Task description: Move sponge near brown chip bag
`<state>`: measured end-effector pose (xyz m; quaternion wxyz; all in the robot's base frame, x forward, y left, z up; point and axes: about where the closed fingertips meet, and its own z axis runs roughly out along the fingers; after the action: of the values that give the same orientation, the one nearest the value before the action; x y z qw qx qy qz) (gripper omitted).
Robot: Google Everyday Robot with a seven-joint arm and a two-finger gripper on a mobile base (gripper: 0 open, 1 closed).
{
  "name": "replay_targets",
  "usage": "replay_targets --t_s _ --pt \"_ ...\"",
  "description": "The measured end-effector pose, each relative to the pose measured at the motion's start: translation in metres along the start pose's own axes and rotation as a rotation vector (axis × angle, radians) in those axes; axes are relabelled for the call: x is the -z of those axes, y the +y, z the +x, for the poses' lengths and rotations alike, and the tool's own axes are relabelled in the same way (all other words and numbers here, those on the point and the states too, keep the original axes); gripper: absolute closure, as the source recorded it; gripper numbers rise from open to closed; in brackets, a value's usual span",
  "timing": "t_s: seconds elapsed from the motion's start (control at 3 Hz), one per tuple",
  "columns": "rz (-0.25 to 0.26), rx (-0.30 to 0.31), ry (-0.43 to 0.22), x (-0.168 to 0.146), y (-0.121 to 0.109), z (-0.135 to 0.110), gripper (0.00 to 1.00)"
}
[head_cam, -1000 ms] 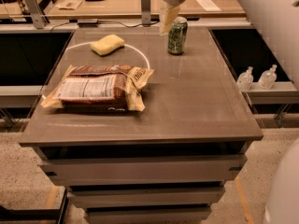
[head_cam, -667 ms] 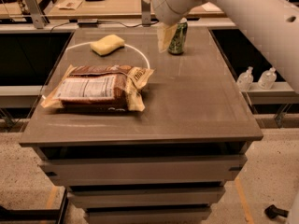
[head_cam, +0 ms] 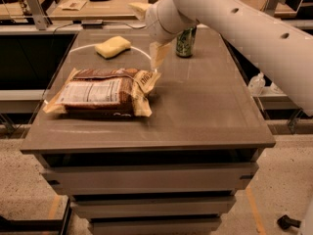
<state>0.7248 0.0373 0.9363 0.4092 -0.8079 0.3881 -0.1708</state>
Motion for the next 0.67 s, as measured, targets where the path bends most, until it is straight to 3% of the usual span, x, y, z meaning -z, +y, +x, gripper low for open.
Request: replay_targets --t_s 0.33,0.67 --pt "0.051 -0.051 -0.023 -0.0076 -0.0192 -0.0019 0.00" --pt "0.051 -0.051 -0.023 -0.0078 -0.0192 -0.0019 0.00"
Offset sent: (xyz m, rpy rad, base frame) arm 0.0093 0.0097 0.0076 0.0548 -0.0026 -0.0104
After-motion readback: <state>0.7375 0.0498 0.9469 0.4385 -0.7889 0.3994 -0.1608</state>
